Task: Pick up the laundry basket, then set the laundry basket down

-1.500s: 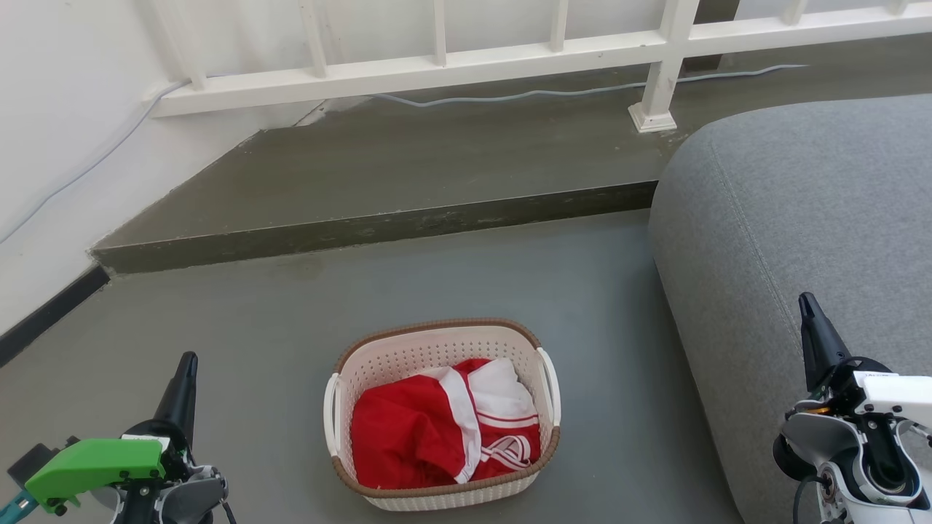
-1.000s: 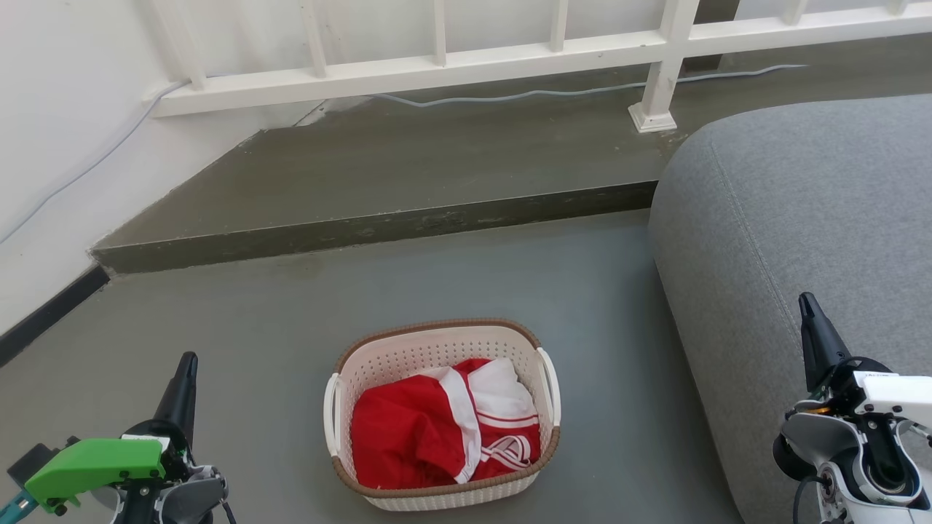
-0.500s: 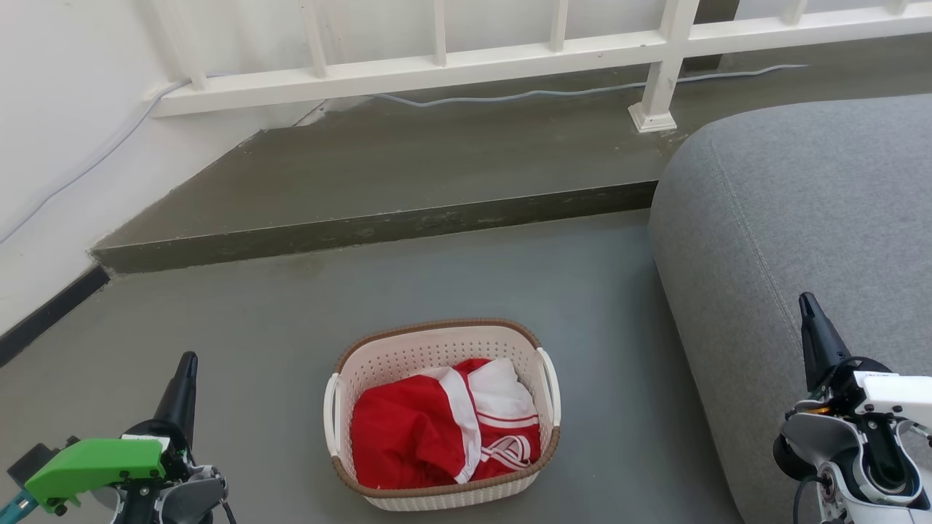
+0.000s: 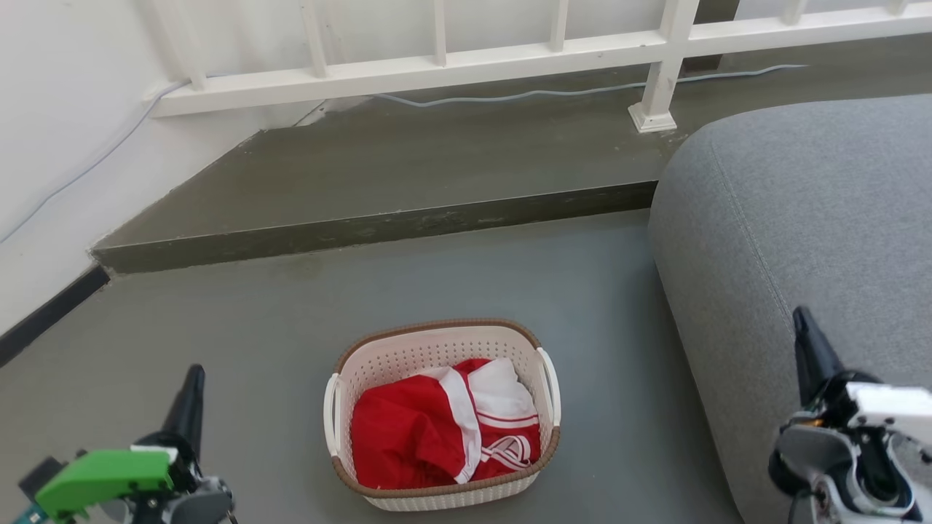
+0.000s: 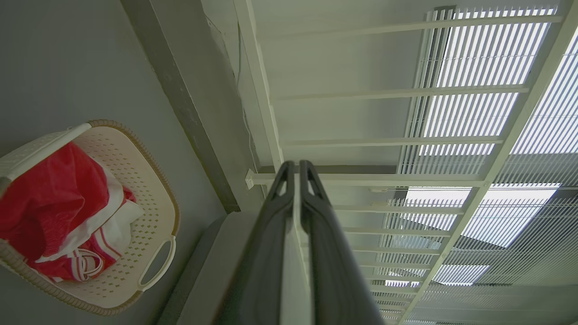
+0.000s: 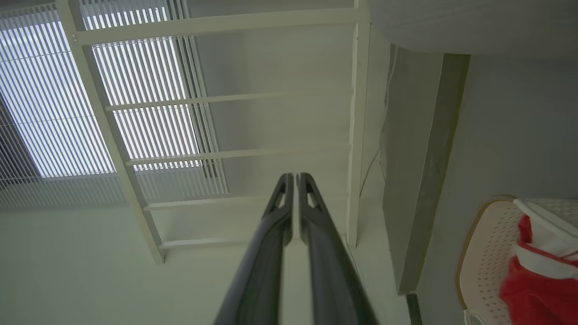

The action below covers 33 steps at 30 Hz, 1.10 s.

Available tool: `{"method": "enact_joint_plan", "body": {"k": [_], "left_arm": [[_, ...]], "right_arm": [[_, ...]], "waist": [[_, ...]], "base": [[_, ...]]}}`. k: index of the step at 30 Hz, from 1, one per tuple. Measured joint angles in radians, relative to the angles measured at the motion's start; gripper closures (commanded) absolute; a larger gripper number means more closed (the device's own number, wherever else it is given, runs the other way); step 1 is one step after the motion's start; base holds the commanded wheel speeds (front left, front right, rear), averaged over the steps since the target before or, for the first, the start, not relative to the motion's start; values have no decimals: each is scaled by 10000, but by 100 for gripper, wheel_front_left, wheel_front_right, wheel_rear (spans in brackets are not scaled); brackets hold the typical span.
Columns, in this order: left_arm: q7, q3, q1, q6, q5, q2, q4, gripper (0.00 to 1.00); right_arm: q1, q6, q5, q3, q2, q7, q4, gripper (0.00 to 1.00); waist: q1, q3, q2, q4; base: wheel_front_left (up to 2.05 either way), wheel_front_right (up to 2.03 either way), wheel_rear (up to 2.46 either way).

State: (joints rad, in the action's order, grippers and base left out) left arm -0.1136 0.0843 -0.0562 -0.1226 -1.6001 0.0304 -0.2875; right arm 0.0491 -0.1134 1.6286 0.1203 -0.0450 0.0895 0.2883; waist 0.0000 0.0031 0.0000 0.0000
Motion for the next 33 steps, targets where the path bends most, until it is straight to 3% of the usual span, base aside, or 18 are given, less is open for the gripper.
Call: {"method": "enact_joint_plan", "body": {"k": [1, 2, 19, 33], "left_arm": [[0, -6, 81, 2, 0, -58, -105, 100], [0, -13, 180, 2, 0, -123, -236, 0], [301, -297, 413, 4, 0, -232, -263, 0], [815, -773, 356, 4, 535, -144, 56, 0]], "right_arm": [[-93, 4, 0, -2, 54, -4, 105, 100], [-215, 4, 0, -10, 128, -4, 222, 0], [-531, 6, -35, -347, 265, -282, 94, 0], [-360, 4, -830, -903, 184, -759, -360, 0]], "waist": [[0, 0, 0, 0], [0, 0, 0, 0], [0, 19, 0, -1], [0, 41, 0, 10]], "base": [[0, 0, 0], [0, 0, 0], [0, 0, 0], [0, 0, 0]]}}
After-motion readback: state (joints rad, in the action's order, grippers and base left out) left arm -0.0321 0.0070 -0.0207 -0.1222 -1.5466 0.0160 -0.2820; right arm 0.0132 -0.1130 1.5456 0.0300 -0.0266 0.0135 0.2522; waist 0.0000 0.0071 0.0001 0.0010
